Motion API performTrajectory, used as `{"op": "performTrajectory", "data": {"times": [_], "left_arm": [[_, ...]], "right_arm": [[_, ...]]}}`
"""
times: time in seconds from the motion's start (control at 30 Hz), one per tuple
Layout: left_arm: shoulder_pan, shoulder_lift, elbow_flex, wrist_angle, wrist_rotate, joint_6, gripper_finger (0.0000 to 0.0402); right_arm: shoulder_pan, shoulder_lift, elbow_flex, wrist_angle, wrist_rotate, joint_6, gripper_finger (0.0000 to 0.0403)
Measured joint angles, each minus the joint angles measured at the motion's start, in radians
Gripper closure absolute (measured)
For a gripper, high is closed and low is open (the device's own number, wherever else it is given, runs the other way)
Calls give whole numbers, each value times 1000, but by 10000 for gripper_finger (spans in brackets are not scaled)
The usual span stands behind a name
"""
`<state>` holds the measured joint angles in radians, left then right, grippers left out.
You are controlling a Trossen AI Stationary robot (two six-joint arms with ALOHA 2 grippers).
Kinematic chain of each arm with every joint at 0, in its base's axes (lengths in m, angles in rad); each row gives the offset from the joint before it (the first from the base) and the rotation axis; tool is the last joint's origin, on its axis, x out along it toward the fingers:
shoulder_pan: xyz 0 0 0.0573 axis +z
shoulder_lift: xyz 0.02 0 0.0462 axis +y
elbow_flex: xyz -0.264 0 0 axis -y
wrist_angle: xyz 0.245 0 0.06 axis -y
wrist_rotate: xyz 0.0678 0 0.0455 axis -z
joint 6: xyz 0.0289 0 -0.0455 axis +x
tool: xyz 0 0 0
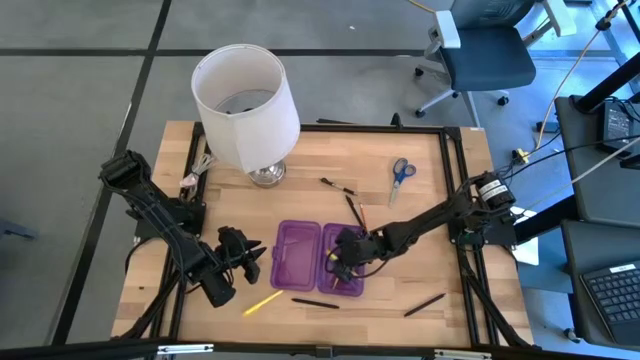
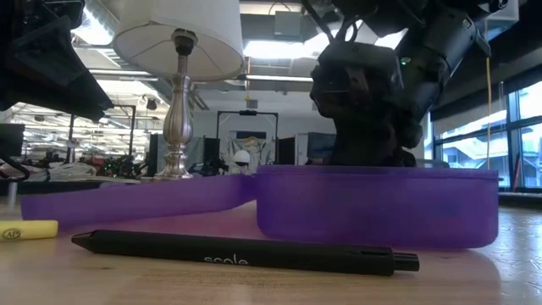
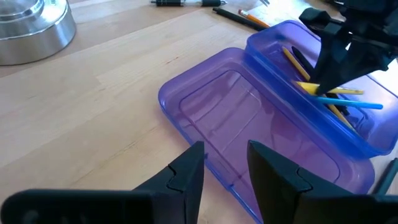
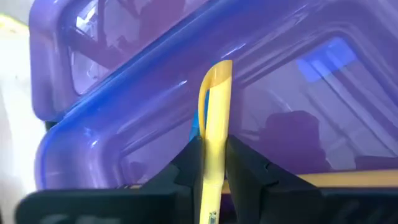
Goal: Pick & place school supplies into a supply box
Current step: Put the yellow pencil into the purple supply box, then put the black pen into the purple supply box
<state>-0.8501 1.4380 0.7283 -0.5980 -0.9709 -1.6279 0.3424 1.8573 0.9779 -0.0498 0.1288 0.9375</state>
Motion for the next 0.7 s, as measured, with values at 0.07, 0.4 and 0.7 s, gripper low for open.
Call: {"op": "performTrajectory", "data": {"times": [0.07, 0.4, 0.7], "left_arm": [[0, 0, 0, 0, 0, 0, 286], [0, 0, 0, 0, 0, 0, 288], [0, 0, 0, 0, 23, 0, 288]], "right_arm": [[0, -2, 0, 1, 0, 0, 329], [-34, -74, 0, -29, -11, -85, 264], [-45, -379, 1, -409, 119, -73, 263]]}}
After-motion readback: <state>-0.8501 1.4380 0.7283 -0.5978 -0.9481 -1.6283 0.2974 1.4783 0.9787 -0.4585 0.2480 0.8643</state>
